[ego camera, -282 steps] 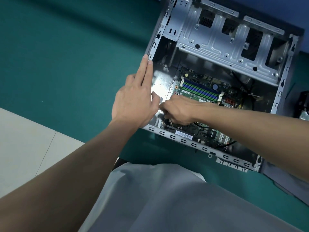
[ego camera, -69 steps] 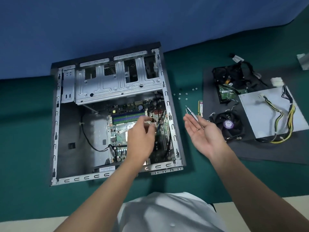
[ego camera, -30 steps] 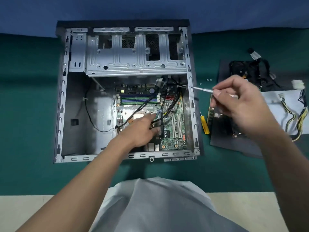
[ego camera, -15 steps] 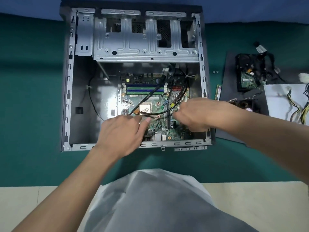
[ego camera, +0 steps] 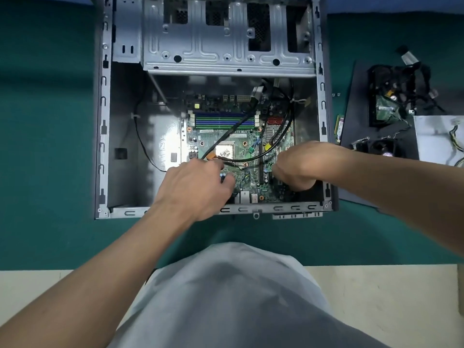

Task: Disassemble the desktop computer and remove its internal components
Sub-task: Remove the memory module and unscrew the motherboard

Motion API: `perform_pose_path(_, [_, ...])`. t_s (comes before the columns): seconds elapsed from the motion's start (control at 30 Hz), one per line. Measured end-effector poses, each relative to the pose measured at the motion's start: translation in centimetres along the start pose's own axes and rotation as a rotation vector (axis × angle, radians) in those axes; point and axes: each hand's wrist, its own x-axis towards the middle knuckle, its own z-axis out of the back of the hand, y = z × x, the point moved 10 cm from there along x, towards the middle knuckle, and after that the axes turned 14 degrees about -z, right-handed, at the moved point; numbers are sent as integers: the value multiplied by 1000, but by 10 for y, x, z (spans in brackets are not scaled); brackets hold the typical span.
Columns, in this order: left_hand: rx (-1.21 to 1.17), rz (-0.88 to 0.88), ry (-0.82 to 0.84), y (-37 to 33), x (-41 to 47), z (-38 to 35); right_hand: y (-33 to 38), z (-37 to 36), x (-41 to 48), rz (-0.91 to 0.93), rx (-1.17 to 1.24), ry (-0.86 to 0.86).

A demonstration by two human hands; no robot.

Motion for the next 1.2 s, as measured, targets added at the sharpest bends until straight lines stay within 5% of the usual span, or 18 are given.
perform_pose_path(0.93, [-135,57,95,5,-1,-5,6,-9,1,-9,17,24])
perform_pose_path(1.07, [-547,-121,329,-18,30,-21,15,-20,2,22,14,89])
perform_pose_path(1.2, [-495,-377,392,-67,73,-38,17,-26,10,16,92,156])
